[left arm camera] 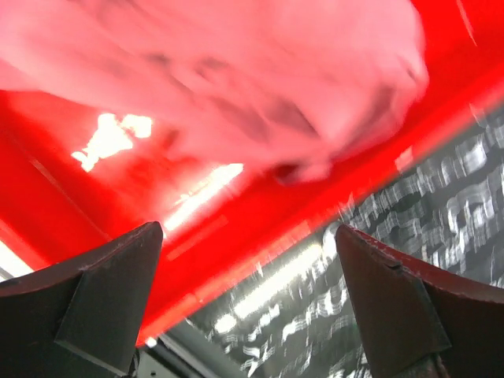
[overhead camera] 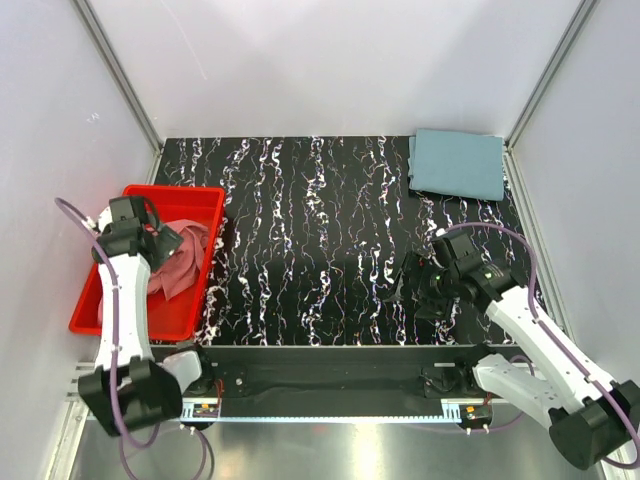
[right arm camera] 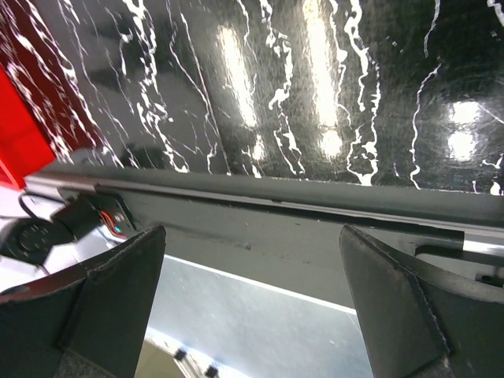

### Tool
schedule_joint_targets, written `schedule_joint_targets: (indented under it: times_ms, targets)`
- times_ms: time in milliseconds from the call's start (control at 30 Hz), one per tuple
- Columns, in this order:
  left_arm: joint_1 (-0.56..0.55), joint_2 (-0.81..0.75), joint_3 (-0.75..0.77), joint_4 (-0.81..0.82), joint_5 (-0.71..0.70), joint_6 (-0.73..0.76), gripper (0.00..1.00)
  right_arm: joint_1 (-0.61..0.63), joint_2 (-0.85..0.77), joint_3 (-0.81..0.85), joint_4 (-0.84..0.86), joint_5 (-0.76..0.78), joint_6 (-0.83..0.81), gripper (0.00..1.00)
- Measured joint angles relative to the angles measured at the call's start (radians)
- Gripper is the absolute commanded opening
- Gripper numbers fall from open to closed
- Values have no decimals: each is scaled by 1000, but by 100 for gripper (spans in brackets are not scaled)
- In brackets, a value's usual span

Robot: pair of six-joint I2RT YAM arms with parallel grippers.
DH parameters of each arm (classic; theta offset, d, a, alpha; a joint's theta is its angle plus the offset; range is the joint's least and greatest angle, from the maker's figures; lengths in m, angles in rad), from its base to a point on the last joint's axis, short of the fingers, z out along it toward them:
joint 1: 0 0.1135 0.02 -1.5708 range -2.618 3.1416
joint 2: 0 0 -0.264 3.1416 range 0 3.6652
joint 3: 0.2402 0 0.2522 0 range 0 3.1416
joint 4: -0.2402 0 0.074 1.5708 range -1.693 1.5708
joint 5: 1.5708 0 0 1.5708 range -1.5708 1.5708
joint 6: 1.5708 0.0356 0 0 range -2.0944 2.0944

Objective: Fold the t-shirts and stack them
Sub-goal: Grab the tshirt from the pile, then move the tshirt to the center of the board

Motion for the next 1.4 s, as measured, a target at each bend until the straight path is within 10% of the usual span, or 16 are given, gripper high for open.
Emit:
schedule_joint_targets:
  times_ms: [567, 800, 967, 1400]
  targets:
    - [171, 385, -28, 383, 129, 66, 95, 0, 138, 68, -32, -86, -200, 100]
    - [171, 476, -69, 539, 238, 127, 52, 0, 138, 68, -59, -85, -240, 99]
    - [171, 468, -63, 524, 243, 169, 0, 0, 132, 68, -69, -84, -239, 100]
    - [73, 79, 173, 423, 414, 47, 0, 0, 81, 34, -53, -82, -153, 100]
